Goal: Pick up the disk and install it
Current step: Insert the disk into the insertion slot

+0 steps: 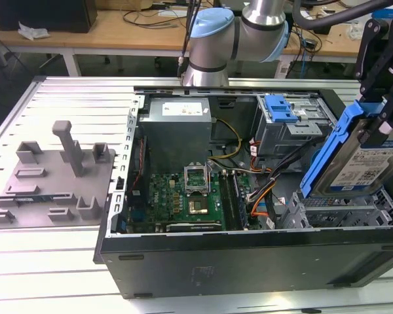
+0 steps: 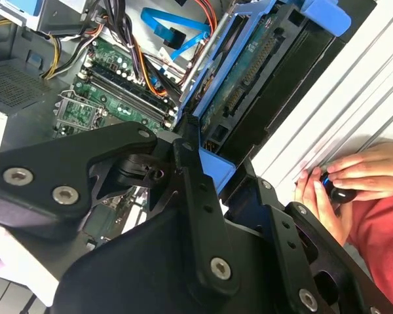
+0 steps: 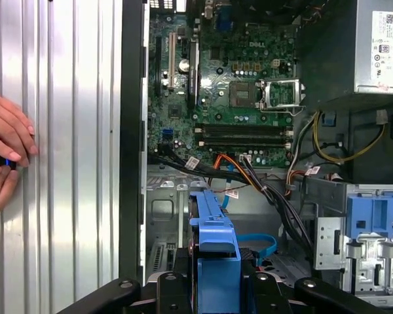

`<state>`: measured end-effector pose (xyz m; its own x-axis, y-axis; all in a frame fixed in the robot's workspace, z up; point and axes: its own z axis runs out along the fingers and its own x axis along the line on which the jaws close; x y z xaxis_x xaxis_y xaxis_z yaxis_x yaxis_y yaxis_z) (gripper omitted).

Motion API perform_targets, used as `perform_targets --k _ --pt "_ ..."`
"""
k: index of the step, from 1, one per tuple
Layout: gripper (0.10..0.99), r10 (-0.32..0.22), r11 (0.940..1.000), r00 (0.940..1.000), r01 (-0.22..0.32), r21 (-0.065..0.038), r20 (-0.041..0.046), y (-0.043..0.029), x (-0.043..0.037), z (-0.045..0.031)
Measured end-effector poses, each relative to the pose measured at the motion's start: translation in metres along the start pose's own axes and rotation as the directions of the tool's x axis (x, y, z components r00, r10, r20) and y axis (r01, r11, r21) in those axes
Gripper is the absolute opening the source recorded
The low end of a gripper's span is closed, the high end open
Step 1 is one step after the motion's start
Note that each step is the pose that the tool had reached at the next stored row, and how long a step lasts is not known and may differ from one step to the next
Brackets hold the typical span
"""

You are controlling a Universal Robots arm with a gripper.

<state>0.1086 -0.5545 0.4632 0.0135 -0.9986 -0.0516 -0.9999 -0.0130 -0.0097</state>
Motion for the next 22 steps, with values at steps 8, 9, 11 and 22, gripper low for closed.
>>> perform_targets --k 8,9,11,22 --pt "0.369 0.0 1.0 1.0 0.0 0.0 0.0 -0.0004 0.0012 0.003" --pt "0.369 -0.001 1.0 1.0 0.001 0.0 0.0 -0.0004 0.0013 0.0033" --pt "0.369 -0.001 1.0 1.0 0.001 0.0 0.0 -0.0005 0.0014 0.0039" --pt "0.369 0.0 1.0 1.0 0.0 0.0 -0.0001 -0.0014 0.0024 0.0095"
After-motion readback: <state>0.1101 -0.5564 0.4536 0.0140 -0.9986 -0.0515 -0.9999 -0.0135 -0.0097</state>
